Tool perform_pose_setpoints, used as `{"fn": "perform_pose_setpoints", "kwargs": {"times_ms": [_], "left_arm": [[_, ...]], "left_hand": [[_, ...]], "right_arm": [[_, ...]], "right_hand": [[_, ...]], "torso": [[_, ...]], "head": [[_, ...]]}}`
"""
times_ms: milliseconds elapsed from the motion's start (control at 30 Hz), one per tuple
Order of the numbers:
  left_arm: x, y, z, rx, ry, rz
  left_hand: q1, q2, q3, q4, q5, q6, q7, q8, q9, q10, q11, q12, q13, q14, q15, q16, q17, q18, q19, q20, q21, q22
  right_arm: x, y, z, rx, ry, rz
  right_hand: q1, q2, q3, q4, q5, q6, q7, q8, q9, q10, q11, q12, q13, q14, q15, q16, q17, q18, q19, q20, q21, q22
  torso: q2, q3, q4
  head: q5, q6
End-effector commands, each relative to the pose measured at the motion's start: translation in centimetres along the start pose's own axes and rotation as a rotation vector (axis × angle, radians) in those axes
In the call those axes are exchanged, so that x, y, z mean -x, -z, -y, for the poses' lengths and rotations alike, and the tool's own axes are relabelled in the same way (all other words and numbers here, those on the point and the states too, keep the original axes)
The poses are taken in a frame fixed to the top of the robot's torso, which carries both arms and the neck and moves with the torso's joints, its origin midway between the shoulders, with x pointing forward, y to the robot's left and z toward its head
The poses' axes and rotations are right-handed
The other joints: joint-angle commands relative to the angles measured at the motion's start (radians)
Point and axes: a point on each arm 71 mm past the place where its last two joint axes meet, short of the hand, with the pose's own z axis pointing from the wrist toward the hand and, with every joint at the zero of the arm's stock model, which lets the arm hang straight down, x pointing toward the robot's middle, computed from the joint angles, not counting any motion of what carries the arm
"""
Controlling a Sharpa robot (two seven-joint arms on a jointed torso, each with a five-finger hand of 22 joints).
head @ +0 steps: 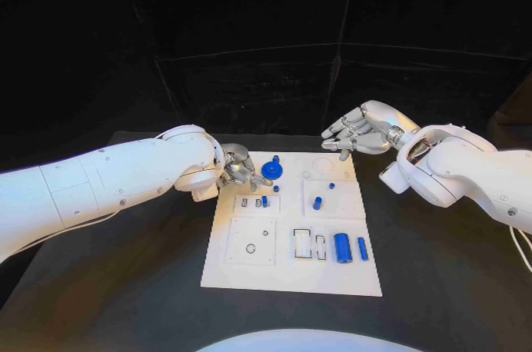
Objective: Assemble the parts on the task board
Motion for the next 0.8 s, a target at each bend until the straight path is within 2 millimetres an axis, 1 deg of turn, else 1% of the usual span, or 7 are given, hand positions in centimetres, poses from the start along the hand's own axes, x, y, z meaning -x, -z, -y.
{"fn": "perform_pose_setpoints", "kwargs": {"times_ms": [33,67,267,433,533,700,800], "left_arm": [[0.0,-0.2,0.2,0.054,-0.064,-0.006],[0.0,-0.3,0.3,0.057,-0.069,-0.011],[-0.4,-0.8,0.6,0.079,-0.107,-0.038],[-0.9,-1.3,0.8,0.093,-0.131,-0.060],[-1.1,-1.5,0.9,0.099,-0.141,-0.071],[-1.3,-1.7,1.0,0.100,-0.147,-0.078],[-1.3,-1.8,1.2,0.096,-0.149,-0.079]], "left_hand": [[-0.008,0.002,-0.009,-0.001,-0.005,-0.005,-0.002,0.008,0.006,0.005,0.000,0.006,0.006,0.106,-0.007,0.003,0.263,-0.014,0.000,-0.007,0.005,0.006],[-0.009,0.002,-0.010,-0.001,-0.005,-0.005,-0.002,0.009,0.007,0.006,-0.001,0.007,0.006,0.106,-0.007,0.003,0.263,-0.014,0.000,-0.007,0.005,0.008],[-0.015,-0.001,-0.020,0.000,-0.006,-0.010,-0.004,0.018,0.015,0.004,-0.002,0.006,0.005,0.106,-0.008,0.003,0.263,-0.014,0.000,-0.009,0.007,0.010],[-0.019,-0.003,-0.027,0.000,-0.006,-0.014,-0.004,0.023,0.019,0.004,-0.002,0.007,0.006,0.106,-0.009,0.003,0.263,-0.015,0.000,-0.009,0.009,0.014],[-0.027,-0.004,-0.036,0.002,-0.006,-0.018,-0.004,0.027,0.024,0.005,-0.003,0.009,0.010,0.106,-0.009,0.003,0.263,-0.015,0.001,-0.009,0.010,0.016],[-0.031,-0.004,-0.039,0.002,-0.006,-0.019,-0.005,0.029,0.025,0.007,-0.003,0.011,0.012,0.106,-0.009,0.003,0.263,-0.015,0.001,-0.010,0.011,0.018],[-0.031,-0.004,-0.039,0.002,-0.006,-0.019,-0.005,0.029,0.026,0.007,-0.003,0.011,0.012,0.106,-0.009,0.003,0.263,-0.015,0.001,-0.010,0.011,0.018]], "right_arm": [[0.1,-0.2,-0.4,0.041,0.041,0.014],[0.1,-0.2,-0.4,0.040,0.042,0.013],[-0.1,-0.4,-0.4,0.037,0.045,0.011],[-0.2,-0.6,-0.4,0.036,0.046,0.009],[-0.2,-0.7,-0.4,0.034,0.046,0.008],[-0.2,-0.8,-0.3,0.028,0.047,0.008],[-0.1,-0.8,-0.2,0.024,0.047,0.008]], "right_hand": [[0.003,-0.002,-0.005,0.001,0.000,0.003,0.000,0.001,-0.002,0.007,0.000,-0.006,-0.002,0.008,0.002,-0.006,-0.001,0.014,0.009,-0.001,-0.005,-0.002],[0.004,-0.002,-0.005,0.001,0.002,0.003,0.000,0.000,-0.002,0.007,-0.001,-0.006,-0.002,0.009,0.002,-0.007,-0.002,0.014,0.010,-0.001,-0.006,-0.002],[0.006,-0.002,-0.006,0.002,0.020,0.004,0.000,-0.003,-0.002,0.010,-0.001,-0.012,-0.006,0.012,0.001,-0.013,-0.004,0.013,0.016,-0.003,-0.013,-0.007],[0.009,-0.002,-0.006,0.002,0.029,0.005,-0.001,-0.004,-0.002,0.010,-0.001,-0.016,-0.009,0.012,0.001,-0.018,-0.006,0.013,0.018,-0.003,-0.018,-0.010],[0.009,-0.002,-0.006,0.003,0.033,0.005,0.000,-0.005,-0.003,0.009,0.000,-0.018,-0.010,0.012,0.002,-0.020,-0.007,0.013,0.018,-0.003,-0.020,-0.012],[0.008,-0.002,-0.008,0.005,0.038,0.005,0.001,-0.007,-0.003,0.008,0.001,-0.022,-0.012,0.011,0.003,-0.024,-0.008,0.012,0.018,-0.002,-0.024,-0.014],[0.008,-0.002,-0.008,0.005,0.040,0.004,0.001,-0.008,-0.003,0.008,0.001,-0.023,-0.013,0.011,0.003,-0.025,-0.009,0.012,0.018,-0.002,-0.025,-0.015]], "torso": [[0.001,0.0003,-0.0005],[0.000,0.0003,0.0010],[0.000,-0.0002,0.0022],[0.001,-0.0003,0.0008],[0.001,0.0002,0.0009],[0.002,0.0006,-0.0007],[0.000,-0.0001,0.0013]], "head": [[0.000,-0.002],[-0.001,-0.002],[0.001,-0.007],[0.002,-0.011],[0.003,-0.013],[0.006,-0.016],[0.003,-0.018]]}}
